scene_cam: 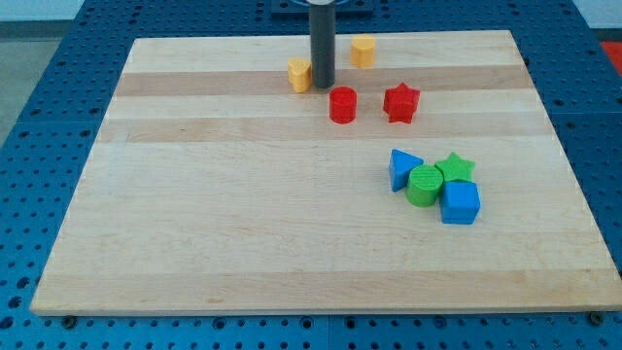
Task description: Move the yellow heart parallel left of the red circle
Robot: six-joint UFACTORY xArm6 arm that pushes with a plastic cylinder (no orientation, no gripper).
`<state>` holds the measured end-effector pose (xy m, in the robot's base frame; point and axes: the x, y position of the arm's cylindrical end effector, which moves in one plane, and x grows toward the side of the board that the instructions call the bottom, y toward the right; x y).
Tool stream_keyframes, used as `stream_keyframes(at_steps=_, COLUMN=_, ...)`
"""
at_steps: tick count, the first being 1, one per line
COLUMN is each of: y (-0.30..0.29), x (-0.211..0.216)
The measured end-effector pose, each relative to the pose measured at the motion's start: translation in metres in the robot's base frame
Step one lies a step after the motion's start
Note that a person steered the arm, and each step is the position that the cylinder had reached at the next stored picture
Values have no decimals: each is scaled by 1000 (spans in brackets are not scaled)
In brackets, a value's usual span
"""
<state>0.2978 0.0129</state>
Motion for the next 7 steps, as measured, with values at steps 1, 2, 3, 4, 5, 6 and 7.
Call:
stream_keyframes(at_steps=1, y=13, x=-5)
stream_keyframes(at_steps=2, y=-6, x=-28)
stream_keyframes(at_steps=3, y=-33, x=-26)
stream_keyframes(at_steps=4, y=-44, x=-32)
stream_keyframes(at_steps=5, y=-46, x=-35)
stream_keyframes(at_steps=6, y=-55, x=-44)
stream_keyframes(at_steps=7, y=-81, x=-43)
